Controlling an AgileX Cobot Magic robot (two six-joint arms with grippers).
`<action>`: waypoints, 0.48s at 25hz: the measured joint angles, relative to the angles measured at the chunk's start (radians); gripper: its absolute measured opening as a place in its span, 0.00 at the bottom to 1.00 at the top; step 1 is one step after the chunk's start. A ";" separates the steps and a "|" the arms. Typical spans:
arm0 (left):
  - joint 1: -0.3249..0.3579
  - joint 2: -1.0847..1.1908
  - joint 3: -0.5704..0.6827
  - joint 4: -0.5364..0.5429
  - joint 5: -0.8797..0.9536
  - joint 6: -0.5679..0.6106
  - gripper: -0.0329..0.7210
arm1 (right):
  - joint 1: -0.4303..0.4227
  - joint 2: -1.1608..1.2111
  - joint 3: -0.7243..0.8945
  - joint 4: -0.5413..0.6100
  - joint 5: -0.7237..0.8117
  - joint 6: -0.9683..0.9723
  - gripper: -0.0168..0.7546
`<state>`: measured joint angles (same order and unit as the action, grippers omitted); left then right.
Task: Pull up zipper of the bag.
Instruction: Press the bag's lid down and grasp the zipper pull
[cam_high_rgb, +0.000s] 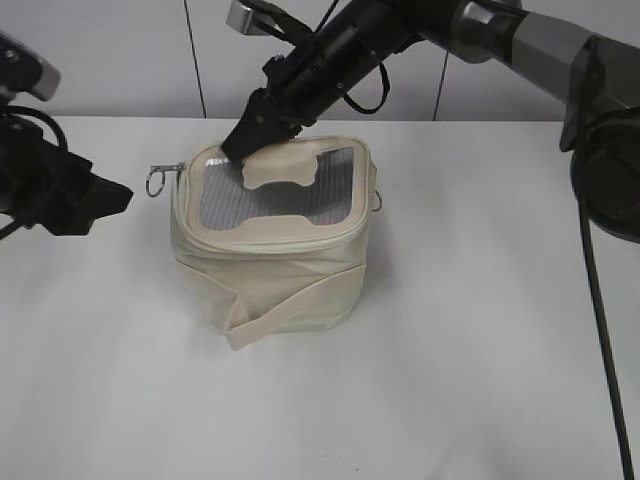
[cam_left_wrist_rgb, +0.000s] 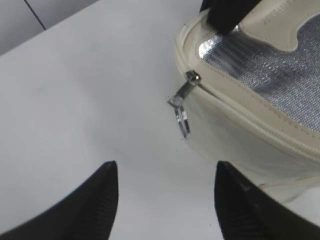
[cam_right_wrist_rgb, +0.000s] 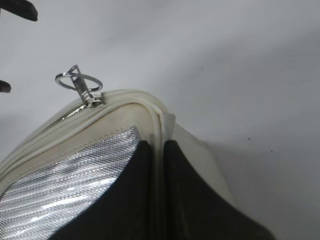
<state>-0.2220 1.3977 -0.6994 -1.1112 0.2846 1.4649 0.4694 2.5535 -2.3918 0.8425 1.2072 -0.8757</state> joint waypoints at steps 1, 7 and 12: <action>-0.035 0.004 0.000 0.000 -0.044 0.003 0.65 | 0.000 0.000 0.000 0.000 0.000 0.001 0.09; -0.135 0.065 0.000 -0.013 -0.154 0.010 0.65 | 0.000 0.000 0.000 0.000 0.000 0.003 0.09; -0.139 0.112 -0.020 -0.015 -0.209 0.010 0.65 | 0.000 0.000 0.000 0.000 0.000 0.005 0.09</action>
<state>-0.3610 1.5093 -0.7191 -1.1263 0.0752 1.4753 0.4694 2.5535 -2.3918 0.8425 1.2072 -0.8706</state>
